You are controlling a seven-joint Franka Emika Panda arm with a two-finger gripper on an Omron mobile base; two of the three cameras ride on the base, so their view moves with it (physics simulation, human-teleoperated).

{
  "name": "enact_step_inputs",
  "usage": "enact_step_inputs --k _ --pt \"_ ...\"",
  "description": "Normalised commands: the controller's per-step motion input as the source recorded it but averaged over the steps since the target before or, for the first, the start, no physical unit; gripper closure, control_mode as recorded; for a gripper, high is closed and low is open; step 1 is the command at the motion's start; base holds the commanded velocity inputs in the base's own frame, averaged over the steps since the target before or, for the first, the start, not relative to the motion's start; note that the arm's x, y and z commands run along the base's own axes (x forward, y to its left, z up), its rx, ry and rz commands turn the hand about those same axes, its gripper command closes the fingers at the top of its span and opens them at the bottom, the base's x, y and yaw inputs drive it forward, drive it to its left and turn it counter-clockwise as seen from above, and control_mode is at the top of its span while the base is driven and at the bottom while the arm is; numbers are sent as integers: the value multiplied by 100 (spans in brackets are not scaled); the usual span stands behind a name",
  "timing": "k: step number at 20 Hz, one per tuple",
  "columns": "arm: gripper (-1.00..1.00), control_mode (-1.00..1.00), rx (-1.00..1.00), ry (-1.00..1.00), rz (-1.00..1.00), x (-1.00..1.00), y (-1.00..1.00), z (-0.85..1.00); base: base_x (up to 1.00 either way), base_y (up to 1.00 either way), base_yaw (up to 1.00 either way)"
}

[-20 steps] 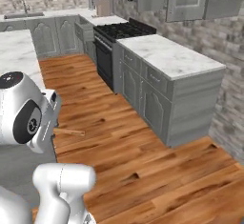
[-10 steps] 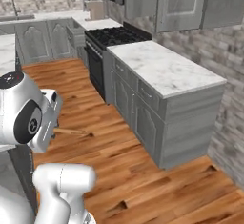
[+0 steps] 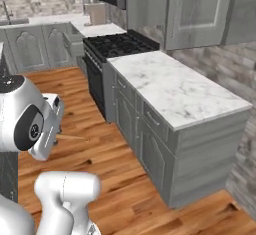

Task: Organize the utensils by type. Pick up the wooden spoons from the counter and place them in the open cabinet. Then pick up the metallic utensils from the counter and place them in the open drawer.

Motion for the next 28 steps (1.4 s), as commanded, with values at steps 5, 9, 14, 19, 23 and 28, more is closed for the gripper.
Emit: enact_step_inputs --k 5,9,14,19,23,28 --pt "100 100 0 0 0 0 0 0 100 -16 0" --pt "100 100 0 0 0 0 0 0 100 -27 0" --pt "100 100 0 0 0 0 0 0 99 -19 -1" --pt "100 100 0 0 0 0 0 0 90 -2 -25" --pt "100 100 0 0 0 0 0 0 61 10 -66" --pt "100 100 0 0 0 0 0 0 52 13 -74"
